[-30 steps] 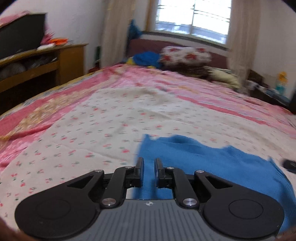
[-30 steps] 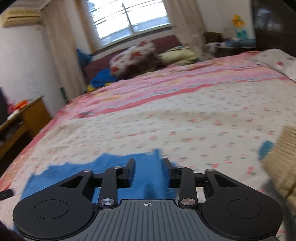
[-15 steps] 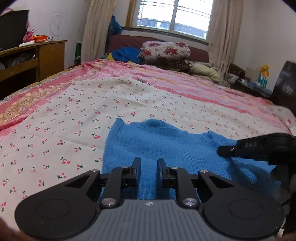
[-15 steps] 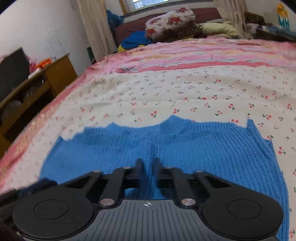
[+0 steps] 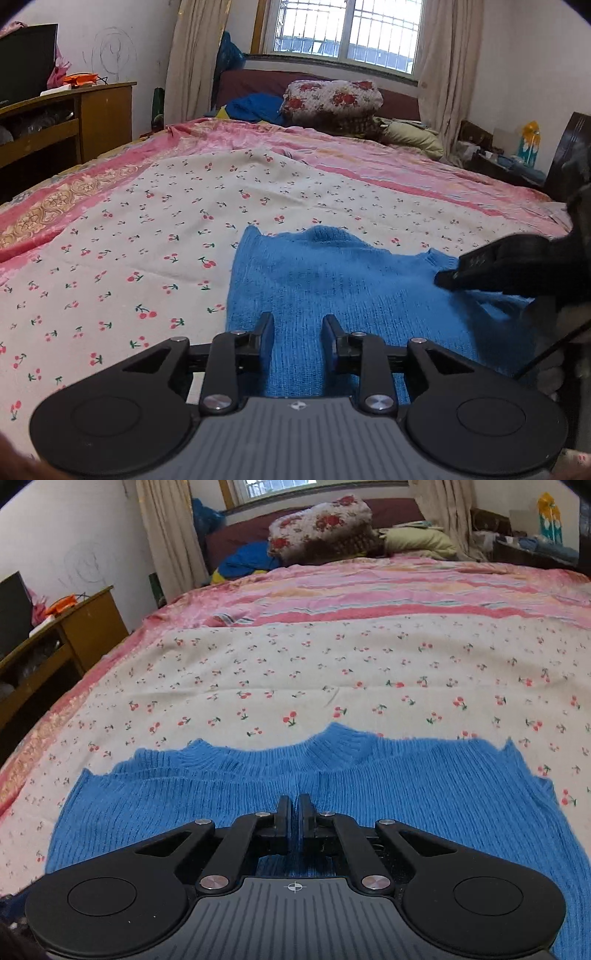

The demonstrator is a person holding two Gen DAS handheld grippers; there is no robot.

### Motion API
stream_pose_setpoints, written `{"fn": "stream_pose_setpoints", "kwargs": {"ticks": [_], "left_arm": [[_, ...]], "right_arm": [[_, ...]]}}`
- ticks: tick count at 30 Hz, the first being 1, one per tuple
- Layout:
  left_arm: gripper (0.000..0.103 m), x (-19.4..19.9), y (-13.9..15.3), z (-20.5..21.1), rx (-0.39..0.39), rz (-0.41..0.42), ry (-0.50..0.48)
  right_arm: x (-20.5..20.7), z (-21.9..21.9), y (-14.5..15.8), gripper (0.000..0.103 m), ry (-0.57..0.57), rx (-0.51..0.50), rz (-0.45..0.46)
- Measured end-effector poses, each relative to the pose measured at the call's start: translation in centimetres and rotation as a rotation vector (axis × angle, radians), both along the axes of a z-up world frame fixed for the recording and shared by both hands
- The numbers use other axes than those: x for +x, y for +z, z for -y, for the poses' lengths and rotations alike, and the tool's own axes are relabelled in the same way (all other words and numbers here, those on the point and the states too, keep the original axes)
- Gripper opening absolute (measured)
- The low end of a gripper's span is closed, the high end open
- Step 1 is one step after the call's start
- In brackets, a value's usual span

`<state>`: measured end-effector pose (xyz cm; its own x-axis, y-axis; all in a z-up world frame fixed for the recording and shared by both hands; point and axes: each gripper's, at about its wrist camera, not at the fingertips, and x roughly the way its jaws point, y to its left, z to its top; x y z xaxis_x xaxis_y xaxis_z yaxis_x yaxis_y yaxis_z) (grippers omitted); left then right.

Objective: Fold small clothes

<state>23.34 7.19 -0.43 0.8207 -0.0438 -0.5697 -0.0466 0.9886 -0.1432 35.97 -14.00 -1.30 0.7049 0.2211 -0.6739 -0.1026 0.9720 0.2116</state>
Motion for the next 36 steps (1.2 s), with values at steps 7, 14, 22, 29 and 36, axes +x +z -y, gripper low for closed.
{"fn": "stream_pose_setpoints", "kwargs": {"ticks": [7,14,22,29,36], "left_arm": [[0.035,-0.1,0.0,-0.8,-0.015,-0.018,0.025],[0.035,-0.1,-0.1,-1.1,-0.029,-0.035,0.026],[0.036,0.0,-0.1,-1.4,-0.042,-0.046,0.020],[0.036,0.1,-0.2,-1.9,-0.066,-0.055,0.019],[0.036,0.0,-0.2,-2.0,-0.068,-0.059,0.017]], "right_arm": [[-2.9,-1.1,3.4,0.011,0.057,-0.010,0.096],[-3.8,-3.8,0.5,0.011,0.134,-0.080,0.009],[-4.8,-4.0,2.4,0.011,0.110,-0.106,0.063],[-4.9,-4.2,2.0,0.011,0.114,-0.149,-0.035],[-6.3,-4.2,3.4,0.011,0.112,-0.135,0.000]]}}
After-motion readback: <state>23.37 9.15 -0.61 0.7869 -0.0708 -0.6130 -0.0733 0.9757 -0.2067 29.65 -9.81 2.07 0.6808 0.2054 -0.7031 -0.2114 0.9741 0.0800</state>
